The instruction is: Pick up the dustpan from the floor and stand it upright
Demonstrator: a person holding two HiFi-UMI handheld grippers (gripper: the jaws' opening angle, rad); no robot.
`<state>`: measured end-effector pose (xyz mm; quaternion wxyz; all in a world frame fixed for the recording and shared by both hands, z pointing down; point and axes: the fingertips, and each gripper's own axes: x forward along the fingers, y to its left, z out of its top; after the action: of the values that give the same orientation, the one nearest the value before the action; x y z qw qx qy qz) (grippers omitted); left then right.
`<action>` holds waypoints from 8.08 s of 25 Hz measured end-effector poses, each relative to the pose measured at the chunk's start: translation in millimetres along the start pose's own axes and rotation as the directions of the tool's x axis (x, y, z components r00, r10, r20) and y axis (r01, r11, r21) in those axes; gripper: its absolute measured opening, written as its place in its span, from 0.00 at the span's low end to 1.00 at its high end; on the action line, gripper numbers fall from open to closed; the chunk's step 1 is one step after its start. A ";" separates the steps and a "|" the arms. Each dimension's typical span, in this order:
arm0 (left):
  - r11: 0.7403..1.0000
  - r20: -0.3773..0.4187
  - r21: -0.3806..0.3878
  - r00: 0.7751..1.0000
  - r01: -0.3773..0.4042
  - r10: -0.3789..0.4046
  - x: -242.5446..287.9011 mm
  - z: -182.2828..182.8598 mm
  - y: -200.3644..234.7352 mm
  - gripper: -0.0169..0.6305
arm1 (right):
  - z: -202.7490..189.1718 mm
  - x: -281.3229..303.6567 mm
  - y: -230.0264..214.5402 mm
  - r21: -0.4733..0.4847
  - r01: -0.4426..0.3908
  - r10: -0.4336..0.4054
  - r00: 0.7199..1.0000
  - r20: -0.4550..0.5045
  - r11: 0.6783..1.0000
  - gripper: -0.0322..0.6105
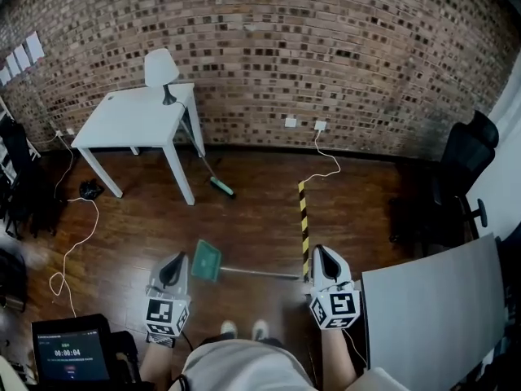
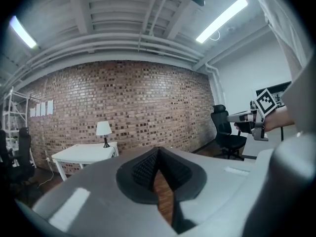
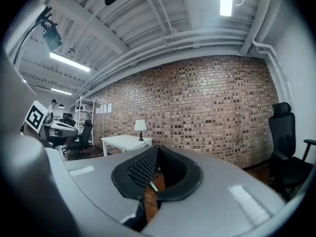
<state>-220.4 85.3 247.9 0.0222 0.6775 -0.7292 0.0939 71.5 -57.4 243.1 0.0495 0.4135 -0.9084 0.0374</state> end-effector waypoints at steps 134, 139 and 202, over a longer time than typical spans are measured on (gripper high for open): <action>0.922 -0.383 -0.246 0.844 0.300 -0.377 309.5 -400.2 -133.8 0.03 | -496.0 187.3 -153.3 -0.549 -0.032 -0.387 0.675 -0.629 0.835 0.26; 0.943 -0.375 -0.247 0.875 0.223 -0.305 293.7 -358.5 -99.4 0.03 | -466.5 202.7 -103.9 -0.465 -0.120 -0.262 0.692 -0.673 0.877 0.36; 0.981 0.087 -0.032 0.978 0.191 -0.187 29.2 7.0 12.8 0.03 | -13.1 51.7 121.1 -0.024 -0.080 0.079 0.996 -0.039 0.997 0.07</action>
<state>-234.8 56.2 244.3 0.0140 0.7464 -0.6635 0.0486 -52.9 -15.3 259.1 0.0703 0.3756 -0.9234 0.0355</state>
